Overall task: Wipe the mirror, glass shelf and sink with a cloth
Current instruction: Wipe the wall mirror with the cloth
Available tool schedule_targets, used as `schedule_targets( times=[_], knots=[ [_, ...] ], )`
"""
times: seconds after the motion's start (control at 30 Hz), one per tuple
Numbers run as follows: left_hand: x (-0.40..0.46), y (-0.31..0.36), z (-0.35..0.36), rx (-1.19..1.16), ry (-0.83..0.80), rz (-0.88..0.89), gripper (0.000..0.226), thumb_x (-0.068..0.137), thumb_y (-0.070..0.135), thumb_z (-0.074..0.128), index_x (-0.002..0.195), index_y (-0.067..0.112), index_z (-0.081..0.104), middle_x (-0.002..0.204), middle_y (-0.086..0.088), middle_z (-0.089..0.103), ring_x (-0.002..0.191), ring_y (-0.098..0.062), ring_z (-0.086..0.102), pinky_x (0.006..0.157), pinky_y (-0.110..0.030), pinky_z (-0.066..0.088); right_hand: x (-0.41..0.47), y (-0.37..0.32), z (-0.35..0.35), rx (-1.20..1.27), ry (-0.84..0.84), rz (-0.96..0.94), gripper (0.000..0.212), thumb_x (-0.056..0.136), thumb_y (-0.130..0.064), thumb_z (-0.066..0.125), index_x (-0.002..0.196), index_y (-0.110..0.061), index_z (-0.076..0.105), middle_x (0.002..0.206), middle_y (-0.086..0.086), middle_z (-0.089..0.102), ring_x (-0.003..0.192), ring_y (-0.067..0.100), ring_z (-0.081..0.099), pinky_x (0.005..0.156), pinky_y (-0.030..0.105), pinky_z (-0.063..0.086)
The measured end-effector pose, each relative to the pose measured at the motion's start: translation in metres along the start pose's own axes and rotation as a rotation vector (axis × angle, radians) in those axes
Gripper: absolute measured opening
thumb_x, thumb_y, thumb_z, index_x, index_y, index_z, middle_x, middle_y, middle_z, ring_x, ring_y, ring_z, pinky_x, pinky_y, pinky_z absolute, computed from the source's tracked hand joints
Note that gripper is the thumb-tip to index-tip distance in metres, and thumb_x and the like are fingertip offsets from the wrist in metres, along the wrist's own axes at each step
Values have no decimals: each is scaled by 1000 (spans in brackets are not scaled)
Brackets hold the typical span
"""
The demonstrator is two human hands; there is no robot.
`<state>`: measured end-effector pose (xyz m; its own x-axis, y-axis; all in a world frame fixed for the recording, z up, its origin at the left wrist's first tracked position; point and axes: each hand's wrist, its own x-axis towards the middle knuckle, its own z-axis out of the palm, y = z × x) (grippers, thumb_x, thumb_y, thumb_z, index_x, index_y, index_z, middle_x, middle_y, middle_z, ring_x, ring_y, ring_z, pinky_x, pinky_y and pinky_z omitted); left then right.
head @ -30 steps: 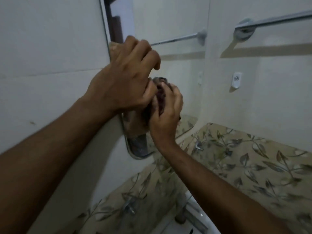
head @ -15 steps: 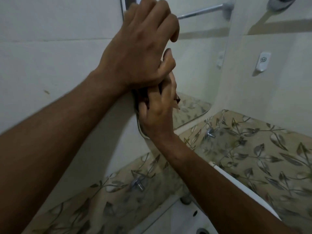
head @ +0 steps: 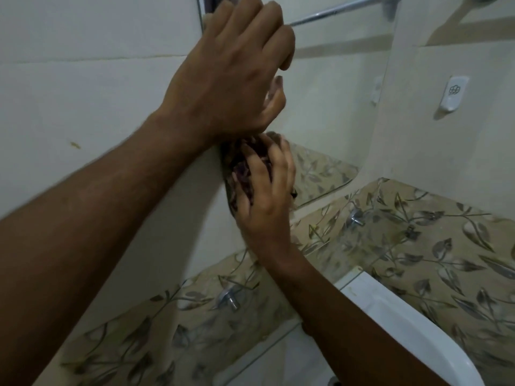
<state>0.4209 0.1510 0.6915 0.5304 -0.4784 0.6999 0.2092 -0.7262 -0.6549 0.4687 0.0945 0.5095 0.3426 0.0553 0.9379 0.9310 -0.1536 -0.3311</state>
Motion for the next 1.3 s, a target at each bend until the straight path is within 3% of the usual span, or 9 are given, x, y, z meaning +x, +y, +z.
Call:
schedule_targets(
  times=[0.13,0.23,0.47,0.6,0.67,0.83,0.93,1.1,1.3],
  knots=[
    [-1,-1,2,29,-12,26,31,93,29,38,113,6,45,115,-20,49,109,-38,45,87,-47,31,-45,6,1,1,-56,-12,62,80,1,65,139,-12,48,155,13,31,151,37,18,126,42,14],
    [-1,-2,3,33,-7,34,29,92,27,43,111,6,48,110,-20,50,105,-38,46,84,-50,33,-74,10,2,24,-48,53,57,88,-5,64,141,-15,46,159,9,26,152,36,18,124,46,23],
    [0,-1,4,18,-13,32,28,89,26,47,106,5,54,104,-20,52,100,-38,46,81,-50,32,24,72,-1,104,322,463,40,101,-27,49,140,-18,47,151,10,35,140,25,38,105,48,49],
    [1,0,6,20,6,19,26,85,25,48,101,7,57,102,-19,54,98,-38,47,79,-51,36,58,94,-5,79,463,534,45,101,-33,47,140,-10,47,143,11,43,130,26,47,98,46,53],
    [2,1,7,22,7,4,25,85,26,48,100,7,57,101,-18,55,97,-38,48,78,-52,37,40,76,1,60,421,566,45,101,-35,45,142,-16,41,148,9,37,134,24,45,98,45,54],
    [4,0,7,-2,2,-31,27,83,27,51,100,6,58,100,-18,54,96,-37,48,76,-51,36,-31,49,11,53,256,378,40,102,-31,46,141,-25,42,155,4,33,145,23,33,110,48,44],
    [4,-1,6,-25,9,-31,27,84,27,52,100,6,58,100,-18,55,96,-37,48,76,-50,35,-13,75,3,79,312,518,40,101,-34,45,140,-28,42,152,1,33,139,20,40,102,45,52],
    [3,0,4,-38,-6,-24,28,82,27,55,101,7,60,102,-17,57,96,-37,49,77,-48,35,41,150,-23,41,445,774,38,101,-20,54,136,-6,50,138,18,45,125,36,49,96,37,48],
    [4,0,2,-66,-26,-29,32,78,31,60,102,9,62,102,-14,59,96,-35,51,83,-46,36,42,170,-31,14,386,727,40,101,-21,53,137,-3,49,138,18,45,124,35,51,93,31,45]
  ],
)
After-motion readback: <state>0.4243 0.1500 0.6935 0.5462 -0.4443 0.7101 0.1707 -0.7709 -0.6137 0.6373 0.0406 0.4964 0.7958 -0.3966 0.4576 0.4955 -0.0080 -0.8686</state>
